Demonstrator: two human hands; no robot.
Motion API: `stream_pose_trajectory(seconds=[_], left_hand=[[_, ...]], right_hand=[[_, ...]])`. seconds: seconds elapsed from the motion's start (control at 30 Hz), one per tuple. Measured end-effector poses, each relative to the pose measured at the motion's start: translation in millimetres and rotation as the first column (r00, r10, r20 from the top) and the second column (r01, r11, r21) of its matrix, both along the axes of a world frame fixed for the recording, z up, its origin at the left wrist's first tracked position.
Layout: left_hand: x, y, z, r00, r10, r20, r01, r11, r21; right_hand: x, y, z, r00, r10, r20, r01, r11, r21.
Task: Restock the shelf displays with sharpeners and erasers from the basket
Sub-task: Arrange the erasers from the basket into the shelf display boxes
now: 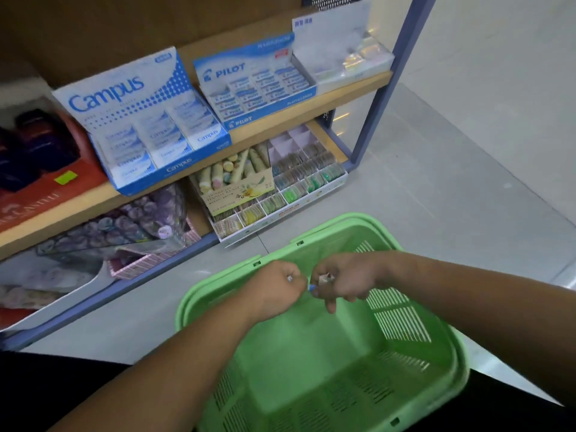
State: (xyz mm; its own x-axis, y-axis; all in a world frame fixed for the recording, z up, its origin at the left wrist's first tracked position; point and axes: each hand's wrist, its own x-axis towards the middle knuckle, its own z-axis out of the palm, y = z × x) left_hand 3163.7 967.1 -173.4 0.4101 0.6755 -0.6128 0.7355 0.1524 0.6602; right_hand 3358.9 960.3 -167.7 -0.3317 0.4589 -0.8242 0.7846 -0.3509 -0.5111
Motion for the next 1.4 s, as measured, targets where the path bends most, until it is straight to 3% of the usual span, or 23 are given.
stream_pose_trajectory(seconds=[0.23,0.4,0.5,0.6,0.73,0.83,1.0,1.13,1.3,1.4], left_hand=[[-18.2,48.8,125.2,0.974,-0.103,0.204,0.073,0.986,0.151],[-35.6,75.0,196.6,0.948,-0.109,0.299,-0.022,0.915,0.402],[-48.8,95.0,214.0,0.948,-0.051,0.315,-0.104,0.884,0.456],[-59.1,122.5,219.9,0.959,0.019,0.283,-0.157,0.865,0.476],[-68.0,172.0,216.8,0.977,0.193,0.092,-0.211,0.816,0.538],[-64.3,207.9,199.4,0.968,0.246,0.052,-0.236,0.820,0.521],[-46.8,248.8,161.7,0.948,0.305,0.086,-0.301,0.781,0.548],[-49.1,266.1,149.0,0.941,0.333,0.055,-0.281,0.684,0.673],[-48.2,263.9,140.0,0.943,0.334,-0.017,-0.237,0.704,0.670],[-46.3,266.7,132.2,0.929,0.369,0.023,-0.289,0.689,0.665]], right_hand=[[9.7,36.4,129.3,0.955,-0.179,-0.236,0.208,0.973,0.103],[-14.3,67.1,188.0,0.857,-0.266,-0.442,0.349,0.930,0.115],[-25.6,90.5,205.5,0.810,-0.303,-0.503,0.424,0.894,0.144],[-29.5,116.2,212.3,0.825,-0.353,-0.442,0.479,0.851,0.216],[-18.1,159.1,205.3,0.924,-0.356,-0.143,0.379,0.790,0.483],[-8.4,189.0,192.3,0.889,-0.427,-0.163,0.438,0.694,0.572],[-6.2,221.5,156.1,0.953,-0.288,-0.089,0.247,0.575,0.780],[-2.4,237.8,139.6,0.967,-0.240,0.084,0.054,0.517,0.854],[-12.7,261.3,129.8,0.970,-0.230,-0.073,0.185,0.518,0.835],[-18.8,271.6,119.4,0.981,-0.189,-0.051,0.148,0.542,0.827]])
